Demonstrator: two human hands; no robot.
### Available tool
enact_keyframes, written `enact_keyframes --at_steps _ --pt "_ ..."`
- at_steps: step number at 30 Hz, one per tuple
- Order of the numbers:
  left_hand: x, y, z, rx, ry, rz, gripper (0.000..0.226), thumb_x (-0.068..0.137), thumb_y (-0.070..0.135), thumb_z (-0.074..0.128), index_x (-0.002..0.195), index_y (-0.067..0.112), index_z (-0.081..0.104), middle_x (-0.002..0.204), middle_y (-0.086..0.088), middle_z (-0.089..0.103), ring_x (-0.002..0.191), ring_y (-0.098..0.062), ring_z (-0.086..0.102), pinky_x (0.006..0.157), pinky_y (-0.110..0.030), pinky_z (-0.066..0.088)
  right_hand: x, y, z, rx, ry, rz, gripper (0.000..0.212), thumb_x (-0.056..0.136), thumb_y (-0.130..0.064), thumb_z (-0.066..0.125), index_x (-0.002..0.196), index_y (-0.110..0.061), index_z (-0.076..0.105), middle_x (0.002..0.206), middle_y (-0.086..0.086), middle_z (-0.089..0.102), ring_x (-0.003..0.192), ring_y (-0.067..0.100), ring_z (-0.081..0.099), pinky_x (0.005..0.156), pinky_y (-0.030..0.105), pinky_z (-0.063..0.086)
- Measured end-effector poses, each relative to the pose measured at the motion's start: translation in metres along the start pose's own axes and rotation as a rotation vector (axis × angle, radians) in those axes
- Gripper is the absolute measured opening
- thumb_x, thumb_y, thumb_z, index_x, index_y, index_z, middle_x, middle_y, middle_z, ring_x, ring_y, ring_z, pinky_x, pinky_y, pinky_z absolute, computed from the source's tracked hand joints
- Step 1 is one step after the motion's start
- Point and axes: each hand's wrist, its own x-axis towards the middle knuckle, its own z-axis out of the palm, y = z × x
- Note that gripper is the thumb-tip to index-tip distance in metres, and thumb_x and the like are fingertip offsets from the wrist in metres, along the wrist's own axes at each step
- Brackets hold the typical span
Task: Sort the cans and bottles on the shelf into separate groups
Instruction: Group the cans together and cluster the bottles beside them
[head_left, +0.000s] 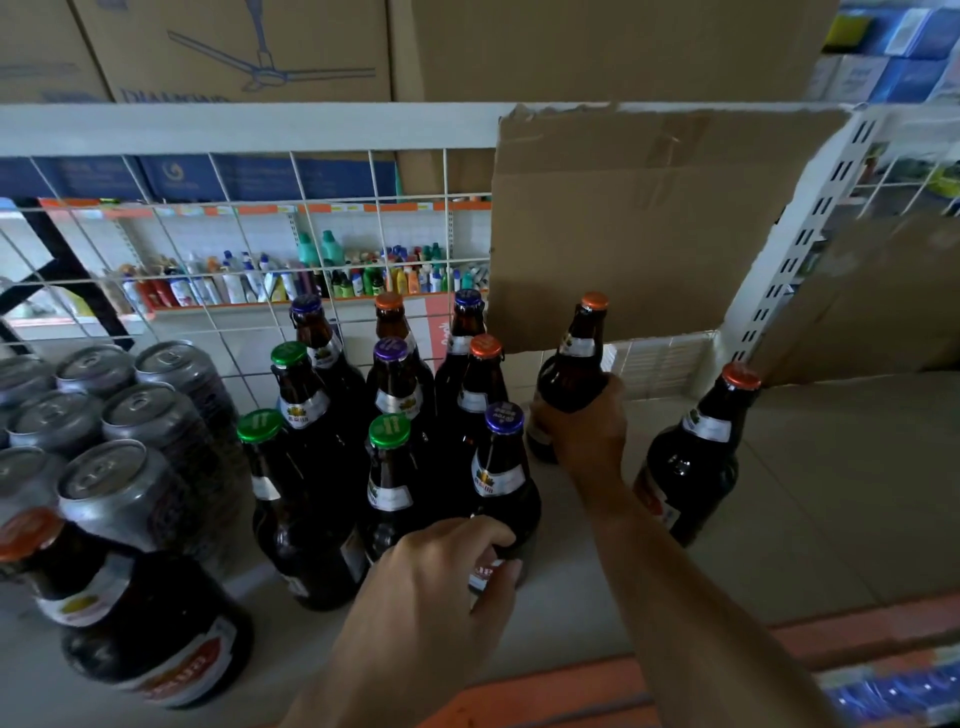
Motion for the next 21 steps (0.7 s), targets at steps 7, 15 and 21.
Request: enact_keyframes --at_steps 7,15,21 --pt "-0.005 -0.009 -0.008 0.027 0.020 -0.053 0.033 0.077 0.052 0.048 0.105 0.037 0.056 0.082 0.023 0.063 0.084 0.006 0.060 0.068 -0.025 0.053 0.007 -0.016 0.029 -0.072 -0.133 -0.024 0.063 0.054 -0.046 0.074 0.098 -0.003 0.059 0.079 0.005 0.068 0.064 0.012 0.068 0.055 0.031 0.058" --pt "-0.006 -0.016 -0.011 0.025 -0.025 -0.082 0.030 0.080 0.049 0.048 0.105 0.038 0.062 0.087 0.026 0.060 0.091 0.006 0.059 0.073 -0.021 0.051 0.016 -0.012 0.033 -0.111 -0.197 -0.062 0.065 0.054 -0.051 0.075 0.101 -0.009 0.060 0.084 0.003 0.070 0.072 0.018 0.070 0.060 0.036 0.058" --pt "-0.005 -0.017 -0.007 0.013 -0.026 -0.068 0.031 0.079 0.047 0.050 0.109 0.038 0.052 0.086 0.023 0.062 0.087 0.002 0.060 0.071 -0.026 0.053 0.017 -0.013 0.028 -0.095 -0.250 -0.096 0.051 0.064 -0.032 0.080 0.103 -0.008 0.057 0.084 0.003 0.070 0.072 0.015 0.069 0.058 0.030 0.052"
